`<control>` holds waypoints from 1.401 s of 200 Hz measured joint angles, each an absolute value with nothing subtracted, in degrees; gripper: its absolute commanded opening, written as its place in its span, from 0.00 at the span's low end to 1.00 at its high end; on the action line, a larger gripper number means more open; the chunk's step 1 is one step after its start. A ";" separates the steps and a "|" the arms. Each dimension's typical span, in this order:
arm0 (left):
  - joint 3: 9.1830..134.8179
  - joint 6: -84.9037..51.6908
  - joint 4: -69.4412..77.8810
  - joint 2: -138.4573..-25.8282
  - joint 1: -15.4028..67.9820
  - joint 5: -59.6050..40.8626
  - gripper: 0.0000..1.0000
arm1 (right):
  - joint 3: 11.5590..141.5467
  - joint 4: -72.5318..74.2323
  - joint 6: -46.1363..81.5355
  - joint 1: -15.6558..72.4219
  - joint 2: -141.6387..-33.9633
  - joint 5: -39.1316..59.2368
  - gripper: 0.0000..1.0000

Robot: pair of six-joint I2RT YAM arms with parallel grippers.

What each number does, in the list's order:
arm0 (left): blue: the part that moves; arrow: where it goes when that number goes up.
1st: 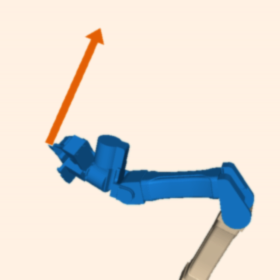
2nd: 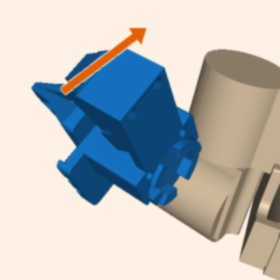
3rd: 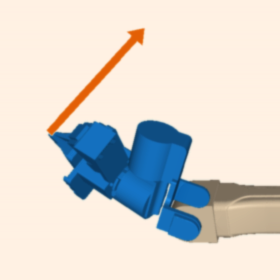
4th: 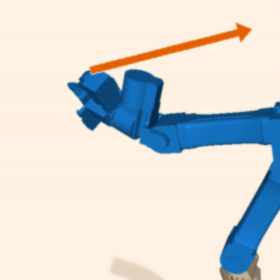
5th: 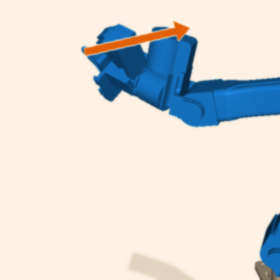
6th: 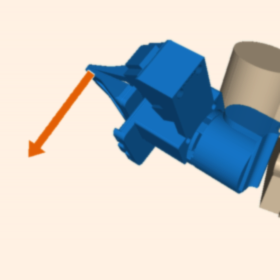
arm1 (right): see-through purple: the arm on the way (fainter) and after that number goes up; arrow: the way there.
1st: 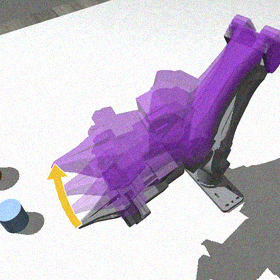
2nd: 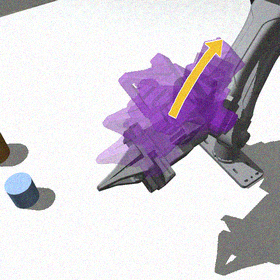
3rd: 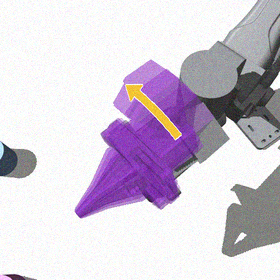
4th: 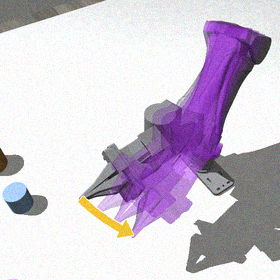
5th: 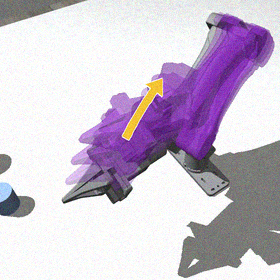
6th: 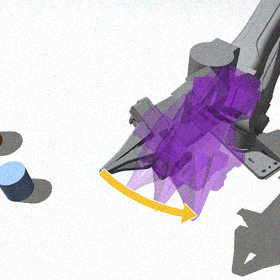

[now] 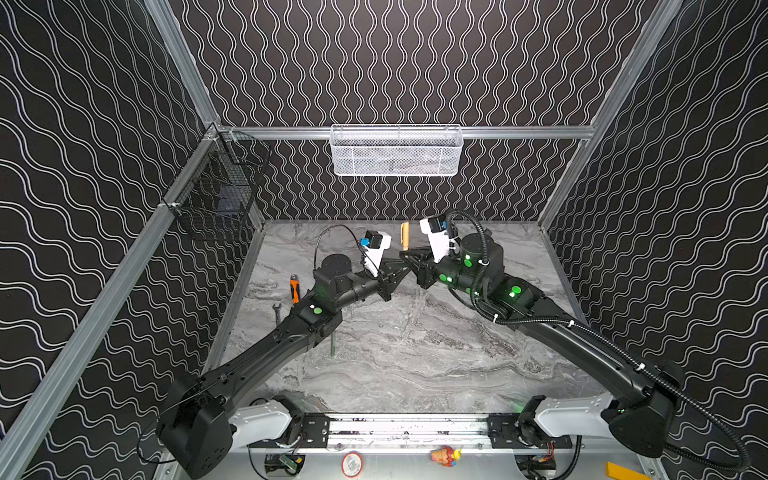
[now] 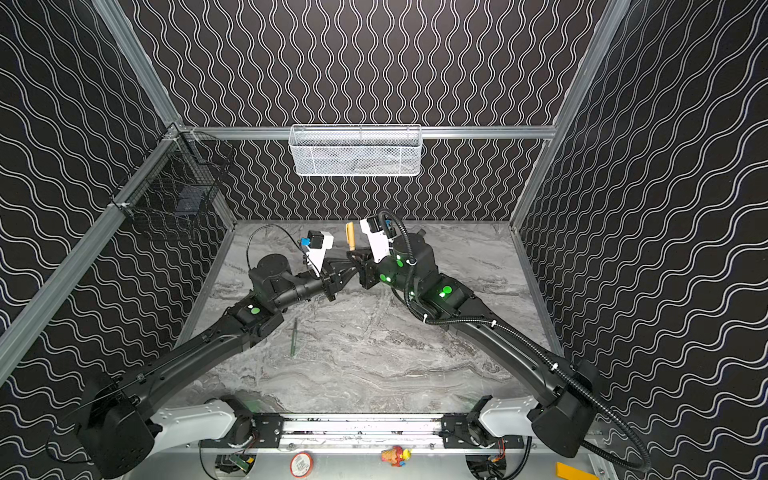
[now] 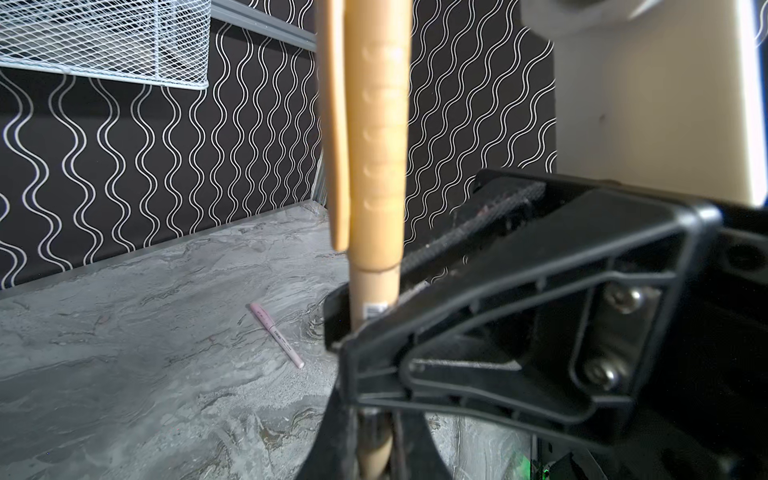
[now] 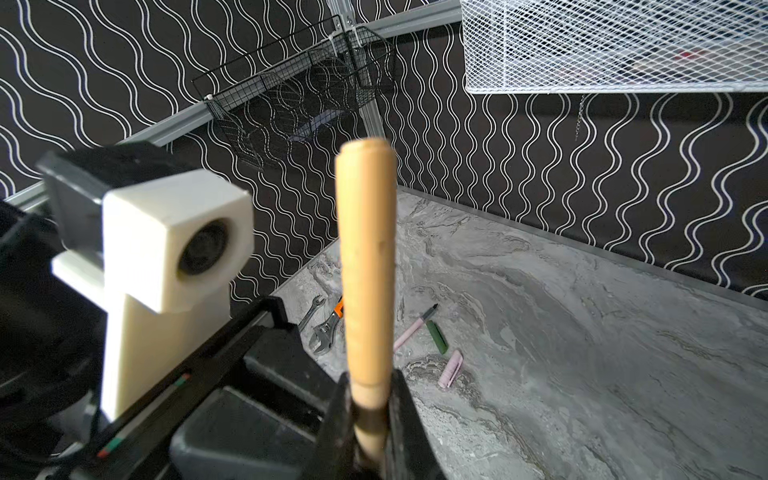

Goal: Insert the pens into the pen caps

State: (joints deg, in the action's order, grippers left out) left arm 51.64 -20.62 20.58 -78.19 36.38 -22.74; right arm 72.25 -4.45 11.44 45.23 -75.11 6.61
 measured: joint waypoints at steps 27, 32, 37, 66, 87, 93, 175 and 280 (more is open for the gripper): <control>51.64 -20.71 20.01 -77.87 36.38 -21.93 0.75 | 72.34 -2.66 12.25 45.36 -74.70 7.03 0.09; 51.64 -20.71 19.90 -77.67 36.38 -21.58 0.78 | 72.49 -2.59 12.25 45.36 -74.70 6.98 0.09; 51.64 -20.71 19.88 -77.47 36.38 -21.43 0.82 | 72.66 -2.57 12.34 45.30 -74.70 6.92 0.08; 51.64 -20.73 19.62 -76.36 36.38 -20.51 0.86 | 74.32 -2.66 12.49 44.07 -74.70 5.08 0.08; 51.62 -20.62 19.49 -75.57 36.38 -19.44 0.87 | 75.24 -2.76 12.84 41.25 -74.56 4.60 0.08; 51.62 -20.60 19.35 -75.33 36.38 -18.92 0.87 | 75.44 -2.83 13.06 40.01 -74.56 4.62 0.08; 52.53 -20.58 12.56 -73.65 36.40 -5.69 0.84 | 74.46 -12.36 18.46 17.96 -82.43 8.21 0.09; 53.65 -20.58 8.91 -74.48 36.38 -1.10 0.84 | 90.85 -33.71 15.57 7.81 -118.39 6.09 0.11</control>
State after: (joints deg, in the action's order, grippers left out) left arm 53.65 -20.58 8.91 -74.48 36.38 -1.10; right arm 90.85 -33.71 15.57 7.81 -118.39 6.09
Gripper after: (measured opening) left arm 0.839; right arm 0.135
